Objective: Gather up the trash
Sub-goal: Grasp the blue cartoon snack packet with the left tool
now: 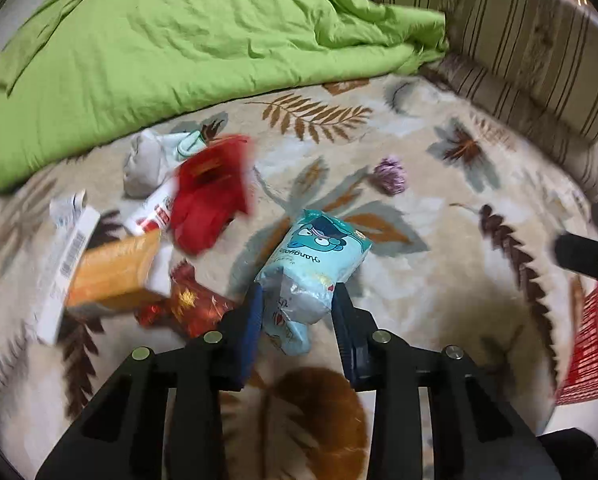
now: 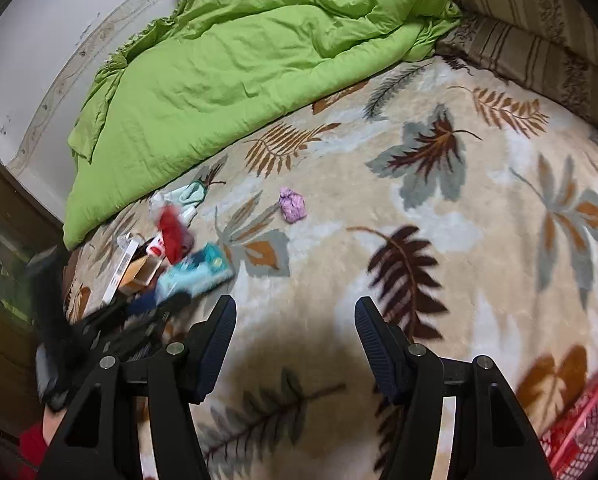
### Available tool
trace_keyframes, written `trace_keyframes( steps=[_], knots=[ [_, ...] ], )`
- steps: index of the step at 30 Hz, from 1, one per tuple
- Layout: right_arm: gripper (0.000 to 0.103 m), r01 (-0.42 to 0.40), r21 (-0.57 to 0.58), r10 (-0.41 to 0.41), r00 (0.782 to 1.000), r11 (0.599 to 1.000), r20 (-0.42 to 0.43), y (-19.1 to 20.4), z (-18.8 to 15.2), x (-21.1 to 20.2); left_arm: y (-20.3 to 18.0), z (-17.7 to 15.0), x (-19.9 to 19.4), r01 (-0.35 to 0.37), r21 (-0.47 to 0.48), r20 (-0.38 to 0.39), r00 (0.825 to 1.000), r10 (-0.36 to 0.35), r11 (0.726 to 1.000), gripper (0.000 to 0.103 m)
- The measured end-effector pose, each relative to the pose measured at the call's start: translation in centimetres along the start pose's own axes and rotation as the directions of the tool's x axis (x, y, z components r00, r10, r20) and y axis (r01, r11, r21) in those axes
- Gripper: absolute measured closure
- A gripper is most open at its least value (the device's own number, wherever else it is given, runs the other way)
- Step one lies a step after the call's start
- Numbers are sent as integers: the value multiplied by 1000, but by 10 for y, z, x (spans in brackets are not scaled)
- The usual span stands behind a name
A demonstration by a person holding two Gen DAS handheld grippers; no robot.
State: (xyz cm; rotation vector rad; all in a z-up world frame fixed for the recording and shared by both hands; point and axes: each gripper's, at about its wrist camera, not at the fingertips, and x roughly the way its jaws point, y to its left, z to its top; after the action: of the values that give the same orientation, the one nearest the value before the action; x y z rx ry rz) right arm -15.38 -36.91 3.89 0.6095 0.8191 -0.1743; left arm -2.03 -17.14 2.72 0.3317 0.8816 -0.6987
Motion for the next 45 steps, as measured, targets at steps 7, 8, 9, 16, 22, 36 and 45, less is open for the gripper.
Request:
trace_keyframes(
  steps=[7,8,9,16,22,36,45],
  knots=[
    [45,-5,-62,5,1000,998,0,13,40,52,6,-35,-48,111,-71,37,993,-109,991,71],
    [51,4,-80,-4,1000,997,0,17,44,59,8,-39,-53,110,-72,39,993,-107,991,71],
    [55,14,-95,-13,1000,995,4,20,49,67,12,-46,-61,101,-76,47,994,-98,992,71],
    [81,97,-155,-107,992,983,-58,32,64,131,51,-81,-77,39,-166,54,998,-31,985,68],
    [99,60,-115,-62,998,991,-8,39,52,105,65,-88,-71,31,-222,61,998,-18,975,41],
    [99,-18,-189,36,995,982,93,85,-9,37,35,-75,-36,-33,-95,22,999,35,995,38],
    [60,66,-194,-61,998,979,31,54,39,86,43,-77,-39,-46,-131,61,997,54,990,67]
  ],
)
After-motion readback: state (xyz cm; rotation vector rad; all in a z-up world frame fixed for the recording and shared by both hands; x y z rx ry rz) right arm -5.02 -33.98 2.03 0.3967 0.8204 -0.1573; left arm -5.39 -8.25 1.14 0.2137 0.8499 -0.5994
